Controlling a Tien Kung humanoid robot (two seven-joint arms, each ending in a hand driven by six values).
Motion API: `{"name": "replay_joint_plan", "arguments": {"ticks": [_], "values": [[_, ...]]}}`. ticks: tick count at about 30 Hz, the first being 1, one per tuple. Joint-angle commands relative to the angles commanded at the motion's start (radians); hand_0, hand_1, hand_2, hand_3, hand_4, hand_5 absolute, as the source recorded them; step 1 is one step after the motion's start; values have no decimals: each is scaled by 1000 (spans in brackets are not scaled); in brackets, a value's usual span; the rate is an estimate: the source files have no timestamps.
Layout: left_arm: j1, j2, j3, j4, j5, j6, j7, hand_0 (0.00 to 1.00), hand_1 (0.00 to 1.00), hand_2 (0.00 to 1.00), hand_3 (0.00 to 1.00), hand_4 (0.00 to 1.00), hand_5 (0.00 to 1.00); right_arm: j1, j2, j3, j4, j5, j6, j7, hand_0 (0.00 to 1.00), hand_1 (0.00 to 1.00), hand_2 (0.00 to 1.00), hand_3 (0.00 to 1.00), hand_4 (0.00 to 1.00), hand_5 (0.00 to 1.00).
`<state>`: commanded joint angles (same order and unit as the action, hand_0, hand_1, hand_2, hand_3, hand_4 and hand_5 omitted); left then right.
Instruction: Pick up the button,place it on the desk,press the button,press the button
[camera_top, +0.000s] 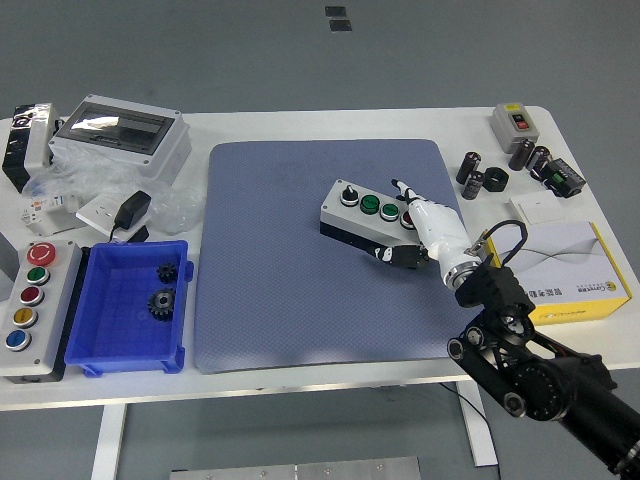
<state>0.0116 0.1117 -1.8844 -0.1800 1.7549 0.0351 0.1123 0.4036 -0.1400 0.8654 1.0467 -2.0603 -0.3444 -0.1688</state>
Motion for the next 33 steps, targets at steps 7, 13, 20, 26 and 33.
{"name": "replay_joint_plan", "arguments": {"ticks": [7, 13, 20, 26, 33], "values": [[1, -1, 7, 0, -5, -1, -2, 627, 672, 664, 758, 723, 286, 1, 1, -18, -2, -18, -5, -7, 180, 332, 406, 553, 218, 2], [2, -2, 10, 0, -7, -4, -3, 627, 673, 663, 758, 723, 286, -1, -1, -11, 5, -31, -18, 4, 142, 279, 339, 383, 104, 2], [7, -4, -3, 0, 1, -7, -2, 627, 672, 664, 756, 723, 286, -13, -27, 10, 56, 62, 3, 141, 132, 267, 321, 344, 74, 2], [10, -7, -15, 0, 12, -7, -4, 627, 671, 664, 755, 722, 285, -21, -94, -40, 128, 167, 105, 301, 128, 262, 314, 305, 21, 2], [10, -8, -28, 0, 29, -9, -5, 626, 671, 663, 749, 723, 290, -14, -125, -123, 112, 103, 101, 426, 133, 257, 301, 270, 2, 2]]}}
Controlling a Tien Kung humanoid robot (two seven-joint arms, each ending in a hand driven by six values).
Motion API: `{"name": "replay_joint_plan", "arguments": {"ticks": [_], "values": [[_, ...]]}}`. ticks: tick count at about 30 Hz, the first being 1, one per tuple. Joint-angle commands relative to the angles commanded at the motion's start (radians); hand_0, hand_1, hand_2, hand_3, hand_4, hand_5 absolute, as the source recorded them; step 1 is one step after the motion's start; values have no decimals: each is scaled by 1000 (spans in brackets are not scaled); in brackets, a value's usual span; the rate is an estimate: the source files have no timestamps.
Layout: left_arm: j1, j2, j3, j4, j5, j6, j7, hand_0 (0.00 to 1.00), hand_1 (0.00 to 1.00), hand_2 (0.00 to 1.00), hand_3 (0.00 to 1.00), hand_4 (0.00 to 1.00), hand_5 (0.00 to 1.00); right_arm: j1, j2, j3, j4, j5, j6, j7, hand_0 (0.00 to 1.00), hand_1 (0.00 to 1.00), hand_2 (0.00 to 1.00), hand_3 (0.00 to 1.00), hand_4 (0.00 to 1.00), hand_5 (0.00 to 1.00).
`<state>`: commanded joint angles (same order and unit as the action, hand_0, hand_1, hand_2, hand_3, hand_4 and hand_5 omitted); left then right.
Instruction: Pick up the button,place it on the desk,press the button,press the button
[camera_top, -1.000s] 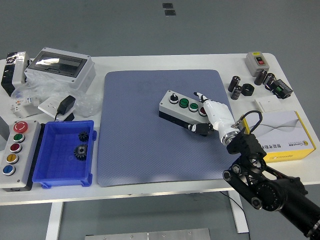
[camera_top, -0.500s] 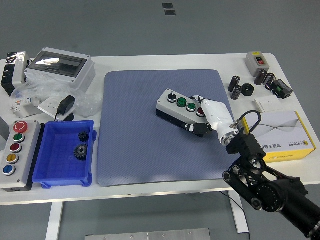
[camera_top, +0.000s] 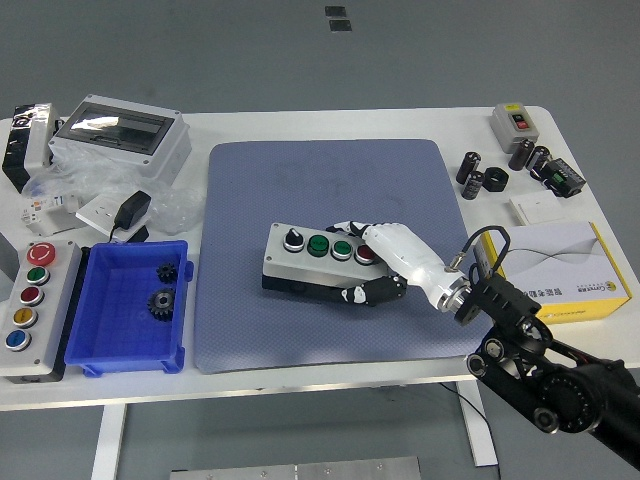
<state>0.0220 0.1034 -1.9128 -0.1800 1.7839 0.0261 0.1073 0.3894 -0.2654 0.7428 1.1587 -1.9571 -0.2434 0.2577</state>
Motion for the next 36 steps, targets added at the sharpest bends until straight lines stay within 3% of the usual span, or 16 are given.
{"name": "replay_joint_plan", "arguments": {"ticks": [8, 17, 18, 23, 24, 29, 30, 35, 36], "values": [[-3, 0, -1, 0, 3, -1, 0, 626, 671, 663, 751, 723, 289, 8, 18, 16, -45, -99, -65, 25, 154, 264, 307, 280, 2, 2], [-4, 0, 9, 0, -8, 0, 1, 625, 671, 663, 753, 724, 294, 14, 11, 6, -54, -120, -36, 35, 178, 273, 303, 272, 2, 2], [-4, 0, 11, 0, -9, 0, 1, 625, 671, 662, 744, 724, 294, 14, 11, 2, -55, -118, -32, 33, 454, 476, 454, 463, 175, 2], [-5, 0, 13, 0, -13, 0, 1, 625, 671, 662, 744, 724, 294, 15, 10, -5, -58, -114, -20, 28, 454, 476, 454, 463, 175, 2], [-5, 0, 13, 0, -12, 0, 2, 624, 671, 662, 743, 724, 295, 15, 10, -4, -58, -113, -18, 28, 695, 651, 595, 621, 181, 2], [-5, 1, 13, 0, -12, 0, 1, 624, 671, 662, 743, 724, 295, 14, 11, -4, -57, -108, -16, 27, 695, 651, 595, 621, 181, 2], [-5, 1, 13, 0, -12, 0, 1, 624, 671, 662, 742, 724, 295, 14, 11, -3, -57, -107, -17, 27, 812, 752, 698, 692, 277, 2], [-6, 1, 11, 0, -10, -3, 4, 624, 671, 662, 742, 724, 295, 14, 10, -12, -56, -99, -23, 25, 812, 752, 698, 692, 277, 2], [-6, 1, 10, 0, -9, -3, 4, 624, 671, 662, 742, 724, 296, 14, 10, -14, -56, -98, -24, 25, 853, 780, 763, 759, 364, 2]]}}
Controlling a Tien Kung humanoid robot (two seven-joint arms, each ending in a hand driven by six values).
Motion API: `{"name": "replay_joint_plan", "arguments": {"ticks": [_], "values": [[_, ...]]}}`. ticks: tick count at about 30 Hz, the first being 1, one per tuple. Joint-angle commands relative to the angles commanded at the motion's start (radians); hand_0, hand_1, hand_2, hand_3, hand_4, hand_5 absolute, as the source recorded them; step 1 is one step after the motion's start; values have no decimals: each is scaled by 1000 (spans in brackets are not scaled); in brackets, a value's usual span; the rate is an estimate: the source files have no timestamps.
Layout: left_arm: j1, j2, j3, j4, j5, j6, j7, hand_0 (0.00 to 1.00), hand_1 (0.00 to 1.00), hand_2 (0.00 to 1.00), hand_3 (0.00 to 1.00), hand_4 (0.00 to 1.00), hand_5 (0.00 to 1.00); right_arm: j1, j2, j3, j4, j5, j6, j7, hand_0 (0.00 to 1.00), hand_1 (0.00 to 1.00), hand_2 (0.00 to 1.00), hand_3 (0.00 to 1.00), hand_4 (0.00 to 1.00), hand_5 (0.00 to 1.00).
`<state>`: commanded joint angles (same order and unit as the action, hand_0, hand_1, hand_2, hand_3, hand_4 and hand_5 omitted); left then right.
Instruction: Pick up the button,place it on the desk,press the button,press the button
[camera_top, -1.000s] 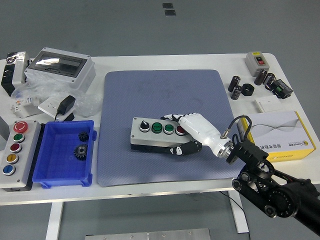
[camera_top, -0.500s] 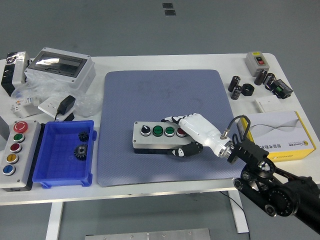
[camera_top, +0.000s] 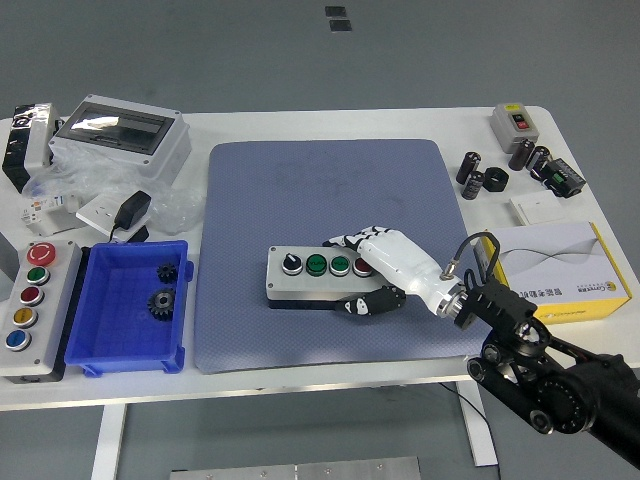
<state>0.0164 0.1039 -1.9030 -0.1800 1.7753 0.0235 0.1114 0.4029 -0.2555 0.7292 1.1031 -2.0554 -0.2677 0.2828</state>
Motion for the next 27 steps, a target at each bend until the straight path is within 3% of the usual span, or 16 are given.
{"name": "replay_joint_plan", "arguments": {"ticks": [5, 6, 11, 12, 23, 24, 27], "values": [[0, -1, -5, 0, 3, 1, -1, 624, 671, 662, 742, 724, 296, -1, -3, -12, 8, 11, -2, -6, 853, 780, 763, 759, 364, 2], [1, -1, -5, 0, 3, 2, -1, 622, 670, 633, 731, 723, 297, 0, -5, -16, 10, 15, -2, -8, 881, 813, 811, 849, 500, 11], [0, -2, -5, 0, 2, 2, -1, 622, 670, 633, 731, 723, 297, 2, -12, -28, 24, 43, 3, -17, 881, 813, 811, 849, 500, 11], [0, -2, -4, 0, 2, 2, -1, 619, 671, 627, 733, 722, 296, 3, -12, -30, 25, 47, 3, -19, 890, 824, 838, 916, 545, 18], [1, -2, 0, 0, 0, 2, -1, 619, 670, 628, 733, 722, 297, 4, -16, -39, 32, 70, 10, -27, 875, 824, 849, 930, 557, 10], [1, -2, 1, 0, -1, 2, -1, 619, 667, 628, 732, 722, 297, 4, -18, -41, 34, 73, 12, -28, 876, 828, 861, 940, 603, 28], [2, -2, 2, 0, -2, 2, -1, 619, 667, 628, 732, 722, 297, 4, -27, -45, 45, 86, 17, -29, 876, 828, 861, 940, 603, 28]]}}
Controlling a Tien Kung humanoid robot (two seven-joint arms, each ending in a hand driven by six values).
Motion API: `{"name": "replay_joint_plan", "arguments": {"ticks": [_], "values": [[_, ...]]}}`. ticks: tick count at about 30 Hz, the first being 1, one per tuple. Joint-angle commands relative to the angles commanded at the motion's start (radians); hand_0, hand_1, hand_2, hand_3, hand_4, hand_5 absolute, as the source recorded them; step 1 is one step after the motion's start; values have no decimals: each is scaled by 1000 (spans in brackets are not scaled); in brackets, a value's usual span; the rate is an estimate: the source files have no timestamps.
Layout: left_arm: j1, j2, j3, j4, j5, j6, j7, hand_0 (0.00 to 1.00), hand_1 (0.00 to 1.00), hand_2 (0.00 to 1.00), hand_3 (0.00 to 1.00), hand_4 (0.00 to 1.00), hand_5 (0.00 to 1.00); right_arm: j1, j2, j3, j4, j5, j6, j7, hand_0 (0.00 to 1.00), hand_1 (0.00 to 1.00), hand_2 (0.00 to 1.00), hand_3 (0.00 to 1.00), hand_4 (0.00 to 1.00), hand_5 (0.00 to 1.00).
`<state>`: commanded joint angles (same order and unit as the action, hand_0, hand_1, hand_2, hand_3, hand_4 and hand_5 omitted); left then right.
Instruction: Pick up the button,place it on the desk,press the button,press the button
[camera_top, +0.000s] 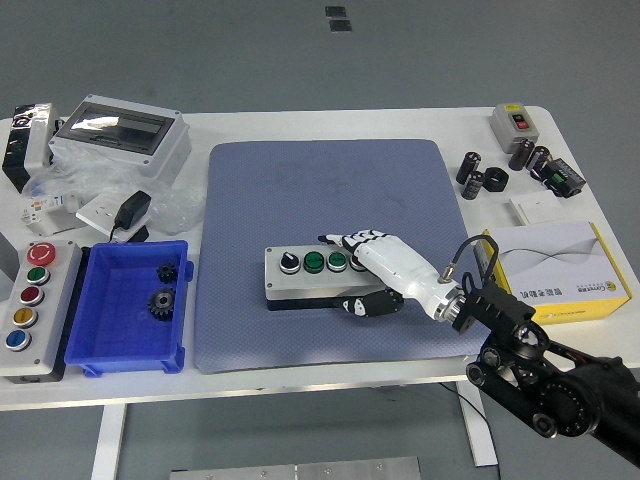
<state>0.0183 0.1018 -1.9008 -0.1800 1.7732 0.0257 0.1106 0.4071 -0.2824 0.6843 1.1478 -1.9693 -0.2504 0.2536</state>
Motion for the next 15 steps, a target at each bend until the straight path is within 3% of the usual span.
{"name": "replay_joint_plan", "arguments": {"ticks": [7, 15], "values": [[2, -1, 3, 0, -4, 1, 1, 619, 666, 627, 733, 721, 297, 2, -49, -9, 67, 42, 23, -1, 875, 833, 876, 956, 630, 37], [4, 1, 8, 0, -12, 2, 2, 617, 664, 619, 727, 719, 294, 3, -150, -19, 188, 124, 79, 5, 883, 836, 946, 998, 677, 30]]}}
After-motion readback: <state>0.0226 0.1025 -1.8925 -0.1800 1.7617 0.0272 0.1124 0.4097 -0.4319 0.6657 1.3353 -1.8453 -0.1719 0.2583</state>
